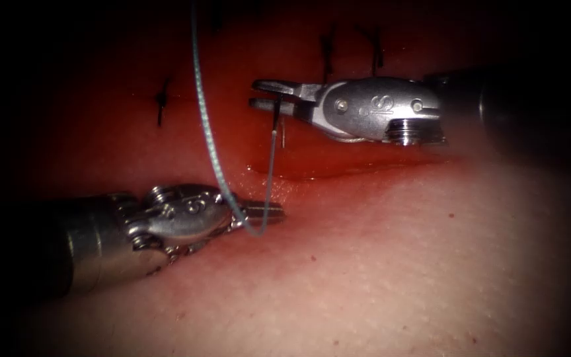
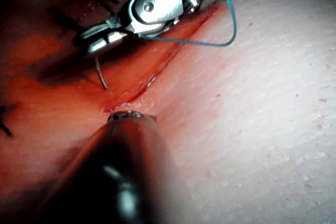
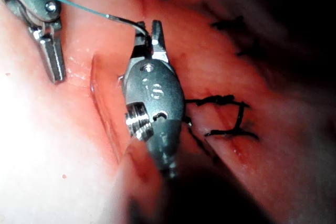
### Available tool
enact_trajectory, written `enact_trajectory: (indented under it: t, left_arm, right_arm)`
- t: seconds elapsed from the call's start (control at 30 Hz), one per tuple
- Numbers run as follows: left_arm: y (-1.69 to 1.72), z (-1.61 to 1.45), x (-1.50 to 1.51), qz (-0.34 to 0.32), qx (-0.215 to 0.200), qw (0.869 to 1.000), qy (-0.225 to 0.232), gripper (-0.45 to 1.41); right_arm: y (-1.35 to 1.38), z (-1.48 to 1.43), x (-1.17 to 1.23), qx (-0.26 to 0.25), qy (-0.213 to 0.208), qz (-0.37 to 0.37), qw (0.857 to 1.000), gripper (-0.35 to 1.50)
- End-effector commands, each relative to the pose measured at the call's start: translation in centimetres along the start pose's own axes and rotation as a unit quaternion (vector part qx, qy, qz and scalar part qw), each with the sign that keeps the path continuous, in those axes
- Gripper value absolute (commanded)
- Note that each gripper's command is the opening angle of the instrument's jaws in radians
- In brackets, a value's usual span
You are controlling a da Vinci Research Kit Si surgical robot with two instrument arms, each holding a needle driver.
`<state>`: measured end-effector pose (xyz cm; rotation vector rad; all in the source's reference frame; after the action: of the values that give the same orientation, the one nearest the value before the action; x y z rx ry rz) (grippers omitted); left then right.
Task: Wound Closure
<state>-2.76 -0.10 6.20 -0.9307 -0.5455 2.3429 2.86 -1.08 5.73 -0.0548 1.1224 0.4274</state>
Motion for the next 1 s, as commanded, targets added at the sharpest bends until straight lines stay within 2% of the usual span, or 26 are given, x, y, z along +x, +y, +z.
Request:
enact_trajectory:
  t: [0.03,0.37,0.53,0.73,1.0]
  left_arm:
    - [-0.02,0.09,0.00,0.001,0.001,1.000,-0.007,-0.08]
    - [-0.10,0.16,-0.23,0.001,0.003,0.999,-0.044,-0.08]
    - [-0.18,0.16,-0.32,0.001,0.008,0.998,-0.056,-0.06]
    - [-0.21,0.10,-0.35,0.003,0.009,0.998,-0.056,-0.08]
    - [-0.21,0.10,-0.36,0.003,0.009,0.998,-0.056,-0.10]
  right_arm:
    - [0.06,0.13,0.06,-0.001,0.001,0.008,1.000,-0.35]
    - [0.21,0.18,0.04,0.008,-0.011,0.078,0.997,-0.35]
    - [0.19,0.19,-0.01,0.036,-0.043,0.115,0.992,-0.35]
    - [0.10,0.22,-0.12,0.080,-0.073,0.189,0.976,-0.35]
    - [0.17,0.21,-0.06,0.076,-0.064,0.236,0.967,-0.35]
